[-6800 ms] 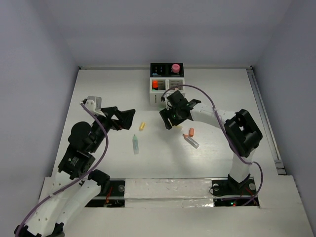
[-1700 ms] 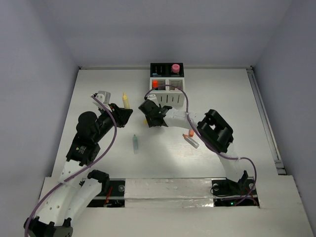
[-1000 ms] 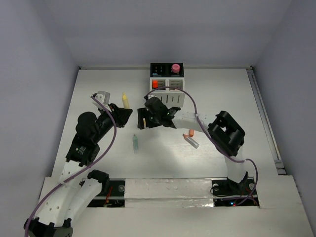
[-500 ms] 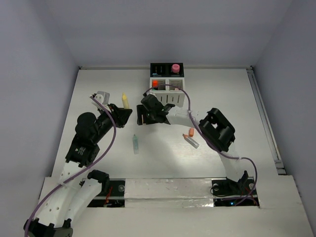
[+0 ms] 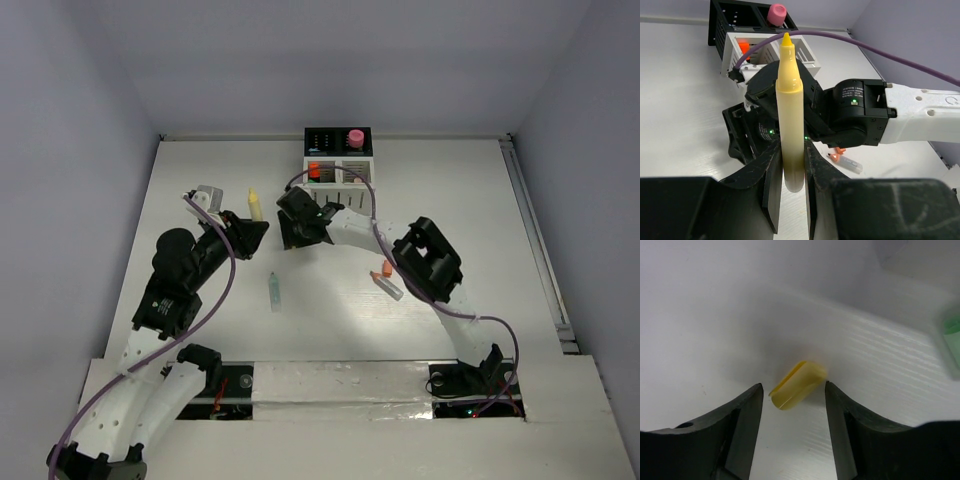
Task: Sort the stationery into containers
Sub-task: Close the pen cap on the pen.
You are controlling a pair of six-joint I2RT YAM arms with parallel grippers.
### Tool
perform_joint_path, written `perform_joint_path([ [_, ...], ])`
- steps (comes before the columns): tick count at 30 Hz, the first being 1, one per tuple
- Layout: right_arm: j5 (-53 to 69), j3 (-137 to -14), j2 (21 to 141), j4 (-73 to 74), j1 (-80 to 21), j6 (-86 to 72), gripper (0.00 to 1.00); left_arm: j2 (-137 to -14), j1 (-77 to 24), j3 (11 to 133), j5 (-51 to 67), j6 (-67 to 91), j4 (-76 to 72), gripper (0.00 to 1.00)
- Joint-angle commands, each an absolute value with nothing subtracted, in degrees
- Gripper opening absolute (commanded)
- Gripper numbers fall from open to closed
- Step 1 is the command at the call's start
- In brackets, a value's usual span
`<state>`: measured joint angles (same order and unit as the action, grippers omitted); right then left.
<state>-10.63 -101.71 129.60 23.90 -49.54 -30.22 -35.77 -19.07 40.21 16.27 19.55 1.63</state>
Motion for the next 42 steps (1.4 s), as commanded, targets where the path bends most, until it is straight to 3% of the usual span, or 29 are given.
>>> perform_joint_path([
  [1, -14.85, -106.16, 132.62, 30.58, -49.31, -26.64, 0.55, -35.07, -19.34, 42.01, 16.44, 18.90, -0.09, 0.00],
  [3, -15.55, -108.19, 133.41, 32.59, -49.31, -25.84, 0.46, -35.07, -19.34, 42.01, 16.35, 18.90, -0.09, 0.00],
  [7, -16.44, -106.36, 132.28, 32.00, -49.83, -26.72, 0.09, -35.07, -19.34, 42.01, 16.44, 18.90, -0.09, 0.00],
  [9, -13.91, -99.98, 127.81, 26.67, -49.83, -27.85, 0.02, -35.16, -19.34, 41.92, 16.52, 18.90, -0.09, 0.00],
  [11, -10.48, -94.07, 123.51, 20.95, -49.83, -28.65, 0.00, -35.07, -19.34, 41.92, 16.44, 18.90, -0.09, 0.00],
  [16, 10.22, -72.65, 110.93, -1.98, -48.61, -37.95, 0.00, -34.98, -19.34, 41.92, 16.61, 18.98, -0.18, 0.00],
  [24, 24.43, -53.80, 108.28, -26.09, -46.76, -58.25, 0.04, -34.80, -19.34, 41.84, 16.87, 19.07, -0.35, 0.00],
  [31, 22.86, -50.01, 106.62, -23.56, -45.70, -58.80, 0.36, -34.72, -19.34, 41.75, 17.49, 19.16, -0.61, 0.00],
  [42, 10.82, -55.98, 101.52, 0.15, -45.18, -43.27, 0.54, -34.80, -19.34, 41.75, 18.28, 19.16, -0.88, 0.00],
])
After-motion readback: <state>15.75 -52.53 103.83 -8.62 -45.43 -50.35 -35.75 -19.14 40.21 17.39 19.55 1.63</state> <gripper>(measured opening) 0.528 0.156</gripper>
